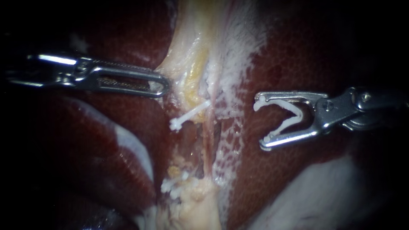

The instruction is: Clipping first clip right tube

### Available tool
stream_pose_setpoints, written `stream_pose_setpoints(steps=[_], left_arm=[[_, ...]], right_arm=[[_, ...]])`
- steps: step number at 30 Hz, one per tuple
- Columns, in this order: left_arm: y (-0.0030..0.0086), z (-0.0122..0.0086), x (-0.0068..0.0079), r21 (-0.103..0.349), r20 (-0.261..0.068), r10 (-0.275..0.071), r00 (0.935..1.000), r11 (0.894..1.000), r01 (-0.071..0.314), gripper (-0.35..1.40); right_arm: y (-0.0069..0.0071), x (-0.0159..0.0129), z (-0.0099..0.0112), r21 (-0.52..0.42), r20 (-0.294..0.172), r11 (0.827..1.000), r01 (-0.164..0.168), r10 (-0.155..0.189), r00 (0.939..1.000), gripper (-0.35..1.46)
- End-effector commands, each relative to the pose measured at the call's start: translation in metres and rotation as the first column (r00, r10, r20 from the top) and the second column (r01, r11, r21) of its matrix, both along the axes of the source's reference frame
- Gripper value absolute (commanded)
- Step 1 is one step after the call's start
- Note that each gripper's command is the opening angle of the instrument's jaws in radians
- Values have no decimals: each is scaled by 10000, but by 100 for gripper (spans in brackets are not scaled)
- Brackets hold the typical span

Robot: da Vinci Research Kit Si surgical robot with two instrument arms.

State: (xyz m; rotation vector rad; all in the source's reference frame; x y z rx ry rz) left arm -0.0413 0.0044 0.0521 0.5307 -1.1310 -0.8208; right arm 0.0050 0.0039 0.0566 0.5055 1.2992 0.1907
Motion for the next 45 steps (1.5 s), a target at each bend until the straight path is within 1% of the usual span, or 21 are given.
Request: stream_pose_setpoints(steps=[1,6,11,14,15,19,21,23,26,30,35,38,39,45], left_arm=[[0,0,0,0,-1,-2,10000,10000,2,-30],[0,-2,1,-1,-14,-21,10000,10000,21,-30],[8,-8,10,10,-94,-144,9999,9999,144,-32],[15,-14,23,29,-160,-245,9996,9997,246,-32],[19,-17,29,31,-214,-322,9993,9995,323,-32],[34,-24,50,123,-351,-542,9979,9984,546,-32],[40,-26,59,86,-406,-599,9974,9981,603,-32],[43,-28,63,95,-410,-655,9970,9978,659,-32],[44,-30,66,52,-405,-680,9969,9977,683,-32],[43,-37,65,9,-394,-699,9968,9975,700,-32],[42,-40,65,-42,-380,-711,9967,9975,710,-32],[43,-40,65,-42,-378,-709,9968,9975,707,-32],[43,-40,65,-42,-378,-709,9968,9975,708,-32],[42,-41,64,-43,-380,-712,9967,9975,710,-32]], right_arm=[[-1,0,0,-2,2,10000,0,0,10000,60],[-3,2,3,-27,7,10000,-5,5,10000,60],[-17,9,13,-22,58,10000,-56,56,10000,60],[-28,18,23,215,170,9996,-168,164,9997,60],[-32,21,27,285,218,9993,-227,221,9995,60],[-51,37,45,651,248,9978,-117,101,9996,60],[-59,45,54,837,266,9965,-63,41,9996,60],[-66,53,64,1015,291,9948,-18,-11,9996,60],[-73,66,80,1170,327,9931,16,-55,9994,60],[-76,82,95,1323,322,9911,136,-180,9993,60],[-76,99,99,1409,297,9897,240,-285,9992,60],[-76,108,100,1523,327,9881,225,-278,9991,60],[-77,111,100,1535,308,9878,273,-324,9990,60],[-79,124,104,1746,342,9842,304,-369,9987,60]])
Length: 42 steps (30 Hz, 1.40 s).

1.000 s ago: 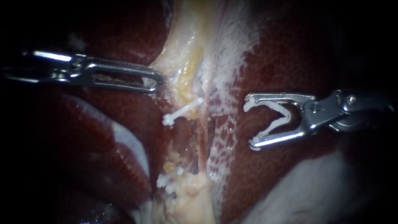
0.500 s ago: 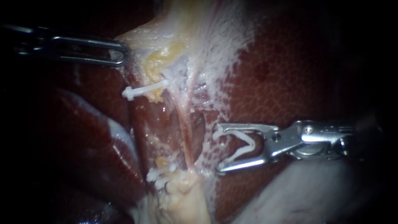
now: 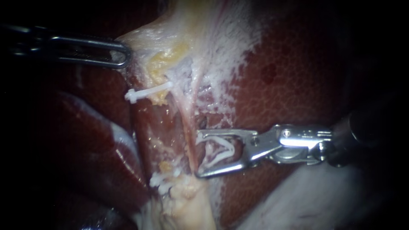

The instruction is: Clipping first clip right tube

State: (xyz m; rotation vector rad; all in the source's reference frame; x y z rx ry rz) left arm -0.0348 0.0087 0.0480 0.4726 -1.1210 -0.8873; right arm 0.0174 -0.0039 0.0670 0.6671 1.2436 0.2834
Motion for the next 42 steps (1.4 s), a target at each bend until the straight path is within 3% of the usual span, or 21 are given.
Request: stream_pose_setpoints(steps=[1,4,12,23,28,32,36,42], left_arm=[[0,0,0,1,0,0,10000,10000,0,-32],[0,0,0,1,0,0,10000,10000,0,-32],[0,0,-1,1,-2,-4,10000,10000,4,-32],[0,0,0,0,-1,0,10000,10000,0,-32],[0,0,0,-1,1,2,10000,10000,-2,-32],[0,0,0,-1,-1,0,10000,10000,0,-32],[0,0,0,-1,-2,-2,10000,10000,2,-32],[0,0,0,-1,-2,-2,10000,10000,2,-32]], right_arm=[[0,2,0,32,2,10000,8,-8,10000,60],[0,8,-1,169,7,9998,62,-62,10000,60],[-11,17,-15,905,-214,9932,728,-711,9972,58],[-26,7,-34,2186,-252,9640,1516,-1498,9884,49],[-17,6,-37,2248,-283,9620,1549,-1525,9879,45],[-5,5,-41,2352,-248,9610,1453,-1435,9893,32],[4,4,-39,2757,19,9551,1089,-1138,9935,0],[14,1,-28,3387,261,9363,932,-1084,9938,-35]])
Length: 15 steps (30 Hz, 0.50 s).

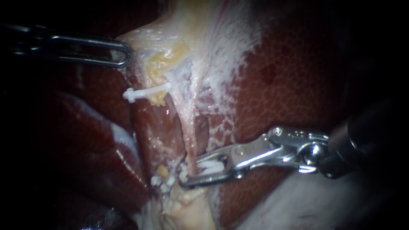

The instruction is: Clipping first clip right tube

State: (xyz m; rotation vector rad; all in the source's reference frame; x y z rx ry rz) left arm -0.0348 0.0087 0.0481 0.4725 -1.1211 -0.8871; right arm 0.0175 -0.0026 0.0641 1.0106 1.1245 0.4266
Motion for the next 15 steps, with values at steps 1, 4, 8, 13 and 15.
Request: stream_pose_setpoints(steps=[1,4,8,13,15], left_arm=[[0,0,0,1,-2,-3,10000,10000,3,-32],[0,0,0,1,-3,-4,10000,10000,4,-32],[0,0,-1,0,-4,-5,10000,10000,5,-32],[0,0,-1,0,-4,-6,10000,10000,6,-32],[0,0,-1,0,-5,-6,10000,10000,6,-32]], right_arm=[[0,-2,2,73,37,10000,-10,9,10000,-35],[-2,-5,4,110,52,9999,10,-10,10000,-35],[-4,-6,5,151,75,9999,14,-15,10000,-35],[-4,-6,5,149,73,9999,17,-18,10000,-35],[-4,-6,5,148,73,9999,18,-19,10000,-35]])
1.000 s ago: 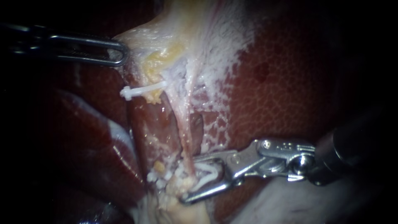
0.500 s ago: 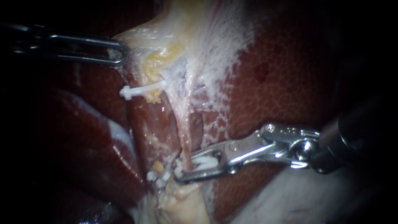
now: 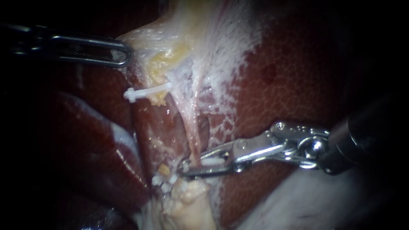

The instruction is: Clipping first clip right tube

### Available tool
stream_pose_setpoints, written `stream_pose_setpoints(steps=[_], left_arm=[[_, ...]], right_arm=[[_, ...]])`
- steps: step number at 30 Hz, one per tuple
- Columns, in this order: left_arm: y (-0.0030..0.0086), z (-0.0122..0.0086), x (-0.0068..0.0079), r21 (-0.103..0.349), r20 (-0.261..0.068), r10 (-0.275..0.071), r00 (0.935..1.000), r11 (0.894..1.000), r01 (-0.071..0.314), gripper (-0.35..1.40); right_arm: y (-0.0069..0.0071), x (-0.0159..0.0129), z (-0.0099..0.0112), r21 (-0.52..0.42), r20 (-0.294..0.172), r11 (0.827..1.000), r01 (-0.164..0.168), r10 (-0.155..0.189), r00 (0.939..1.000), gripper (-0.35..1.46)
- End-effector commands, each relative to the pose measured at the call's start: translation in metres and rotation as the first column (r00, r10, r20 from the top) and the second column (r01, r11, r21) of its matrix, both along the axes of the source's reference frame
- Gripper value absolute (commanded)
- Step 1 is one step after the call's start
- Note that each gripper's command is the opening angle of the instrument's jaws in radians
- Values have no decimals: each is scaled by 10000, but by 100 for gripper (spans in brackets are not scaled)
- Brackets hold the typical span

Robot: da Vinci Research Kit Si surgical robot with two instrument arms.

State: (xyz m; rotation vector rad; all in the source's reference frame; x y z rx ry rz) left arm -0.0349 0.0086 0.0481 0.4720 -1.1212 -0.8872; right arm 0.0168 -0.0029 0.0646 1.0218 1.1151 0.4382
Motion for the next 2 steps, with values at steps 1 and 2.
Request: stream_pose_setpoints(steps=[1,2], left_arm=[[0,0,0,3,-4,-4,10000,10000,4,-32],[0,0,0,3,-4,-6,10000,10000,6,-32]], right_arm=[[0,0,0,-1,-5,10000,6,-6,10000,-35],[0,0,0,-1,-6,10000,7,-7,10000,-35]])
